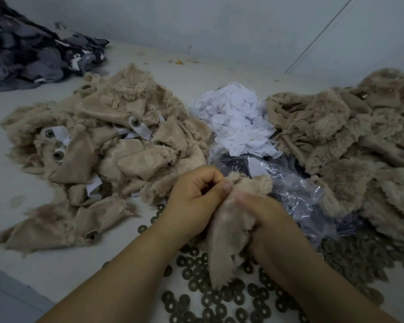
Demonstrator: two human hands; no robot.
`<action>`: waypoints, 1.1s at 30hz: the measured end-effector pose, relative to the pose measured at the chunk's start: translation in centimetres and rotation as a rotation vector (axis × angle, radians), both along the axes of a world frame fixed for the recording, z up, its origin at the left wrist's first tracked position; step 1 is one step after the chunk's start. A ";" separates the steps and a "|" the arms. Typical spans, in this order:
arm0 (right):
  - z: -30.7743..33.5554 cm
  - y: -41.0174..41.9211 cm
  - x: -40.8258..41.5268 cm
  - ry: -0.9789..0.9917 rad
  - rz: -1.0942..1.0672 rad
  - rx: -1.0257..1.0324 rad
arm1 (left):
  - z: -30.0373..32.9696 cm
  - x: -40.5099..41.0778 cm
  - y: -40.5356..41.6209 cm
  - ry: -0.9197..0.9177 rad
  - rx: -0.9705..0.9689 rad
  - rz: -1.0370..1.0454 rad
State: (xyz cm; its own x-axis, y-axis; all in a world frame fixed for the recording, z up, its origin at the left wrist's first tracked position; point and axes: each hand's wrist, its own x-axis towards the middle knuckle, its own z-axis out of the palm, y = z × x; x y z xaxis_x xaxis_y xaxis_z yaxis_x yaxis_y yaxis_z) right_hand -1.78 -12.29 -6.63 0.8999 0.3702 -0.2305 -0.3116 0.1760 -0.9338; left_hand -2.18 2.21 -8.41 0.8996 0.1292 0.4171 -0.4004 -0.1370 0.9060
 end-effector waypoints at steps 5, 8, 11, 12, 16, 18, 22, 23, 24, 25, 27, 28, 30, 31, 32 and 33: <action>1.3 -0.5 1.0 0.161 -0.041 0.243 | 0.5 -0.3 0.0 -0.267 0.252 0.042; 1.1 -0.7 1.0 0.079 -0.002 0.366 | 0.4 -0.3 0.2 -0.289 0.213 0.132; 0.4 -0.3 0.7 -0.062 0.050 0.223 | 0.2 -0.2 0.1 -0.235 0.233 0.196; 0.2 -0.2 0.6 -0.062 0.049 0.179 | 0.2 -0.2 -0.1 -0.201 0.260 0.225; 0.1 -0.2 0.7 0.035 0.086 0.236 | -0.2 0.1 -0.1 -0.191 0.329 0.273; 0.3 -0.3 0.8 0.040 0.052 0.237 | -0.3 0.3 0.1 -0.237 0.324 0.219; 0.5 -0.2 1.0 0.124 -0.003 0.275 | -0.4 0.4 -0.1 -0.179 0.240 0.133; 0.6 -0.1 1.0 0.154 0.010 0.305 | -0.4 0.4 -0.2 -0.144 0.181 0.115; 0.6 0.0 0.9 0.175 0.025 0.329 | -0.4 0.4 -0.2 -0.109 0.112 0.096; 0.6 0.0 0.9 0.188 0.038 0.339 | -0.5 0.4 -0.2 -0.080 0.047 0.075; 0.6 -0.1 0.8 0.195 0.046 0.337 | -0.5 0.4 -0.3 -0.052 -0.018 0.048; 0.6 0.0 0.8 0.192 0.042 0.334 | -0.5 0.3 -0.3 -0.051 -0.019 0.045; 0.6 0.0 0.8 0.164 0.033 0.326 | -0.4 0.3 -0.3 -0.051 -0.024 0.036; 0.7 0.1 0.6 0.142 0.024 0.317 | -0.4 0.3 -0.2 -0.047 -0.037 0.030; 0.7 0.1 0.5 0.121 0.017 0.306 | -0.4 0.3 -0.2 -0.047 -0.040 0.027; 0.7 0.2 0.4 0.104 0.016 0.297 | -0.4 0.2 -0.2 -0.047 -0.033 0.024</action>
